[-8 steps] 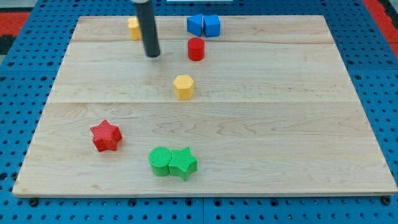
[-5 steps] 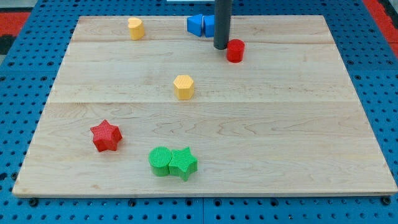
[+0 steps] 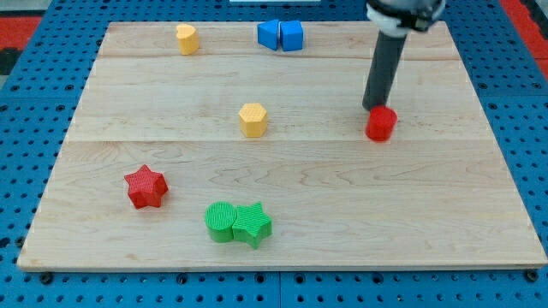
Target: Move the red circle towards the bottom right of the board
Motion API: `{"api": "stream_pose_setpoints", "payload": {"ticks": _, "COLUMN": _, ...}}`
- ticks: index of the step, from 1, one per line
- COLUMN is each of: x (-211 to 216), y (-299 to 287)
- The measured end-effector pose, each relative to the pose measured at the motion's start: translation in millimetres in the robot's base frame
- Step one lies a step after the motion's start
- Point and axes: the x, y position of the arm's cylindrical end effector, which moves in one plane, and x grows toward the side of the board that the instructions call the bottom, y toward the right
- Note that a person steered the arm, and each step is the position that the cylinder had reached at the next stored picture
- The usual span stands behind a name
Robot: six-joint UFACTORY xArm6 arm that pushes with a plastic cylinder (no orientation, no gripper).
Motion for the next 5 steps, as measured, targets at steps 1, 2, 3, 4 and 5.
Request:
{"api": "stream_pose_setpoints", "payload": {"ticks": 1, "x": 26.4, "y": 21.0}}
{"api": "stream_pose_setpoints", "payload": {"ticks": 2, "x": 28.2, "y": 28.6}}
{"api": "stream_pose_setpoints", "payload": {"ticks": 3, "x": 12.2, "y": 12.9}}
{"api": "stream_pose_setpoints", "payload": {"ticks": 4, "x": 13.2, "y": 3.2}}
{"api": "stream_pose_setpoints", "payload": {"ticks": 5, "x": 59.5, "y": -0.6}}
